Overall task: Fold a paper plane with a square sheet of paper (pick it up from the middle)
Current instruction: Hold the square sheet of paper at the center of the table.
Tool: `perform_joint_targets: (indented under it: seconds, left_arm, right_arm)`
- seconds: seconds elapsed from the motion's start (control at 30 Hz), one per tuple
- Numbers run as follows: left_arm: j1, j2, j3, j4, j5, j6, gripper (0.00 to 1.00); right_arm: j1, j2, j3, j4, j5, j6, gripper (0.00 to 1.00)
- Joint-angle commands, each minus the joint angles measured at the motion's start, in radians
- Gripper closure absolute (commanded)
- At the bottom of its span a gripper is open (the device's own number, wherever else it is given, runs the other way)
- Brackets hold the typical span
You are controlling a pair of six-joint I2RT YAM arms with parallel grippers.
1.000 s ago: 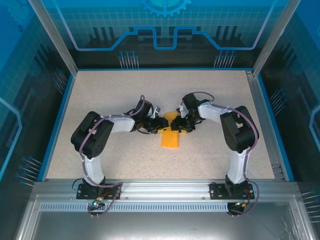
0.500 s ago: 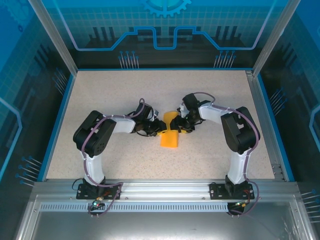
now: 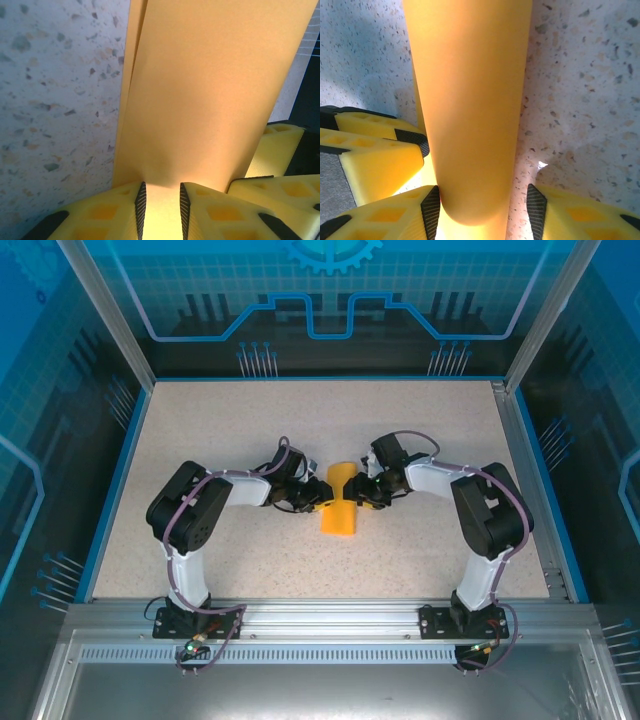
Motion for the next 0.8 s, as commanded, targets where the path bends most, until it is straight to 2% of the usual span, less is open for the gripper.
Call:
perform_joint_targets:
  seconds: [0.0, 0.13, 0.23, 0.4, 0.57, 0.77]
  left_arm:
    - [-0.012, -0.016, -0.017, -0.003, -0.007, -0.015, 0.71]
    - [-0.013, -0.028, -0.022, 0.008, 0.0, -0.013, 0.7]
    - [-0.019, -0.089, -0.048, 0.039, -0.008, -0.001, 0.65]
    - [-0.019, -0.257, -0.102, 0.0, -0.143, 0.026, 0.52]
    - [-0.018, -0.378, -0.124, -0.107, -0.283, 0.048, 0.49]
    - [-0.008, -0.409, -0.14, -0.126, -0.306, 0.046, 0.47]
  right_arm:
    - [-0.001, -0.004, -0.021, 0.034, 0.008, 0.025, 0.48]
    - [-0.004, 0.01, -0.021, 0.029, 0.015, 0.02, 0.53]
    - [-0.004, 0.02, -0.012, 0.002, 0.027, 0.007, 0.54]
    - [-0.003, 0.034, -0.001, -0.028, 0.039, -0.011, 0.54]
    - [-0.003, 0.051, 0.02, -0.073, 0.071, -0.014, 0.54]
    - [0.002, 0.072, 0.039, -0.106, 0.101, -0.007, 0.54]
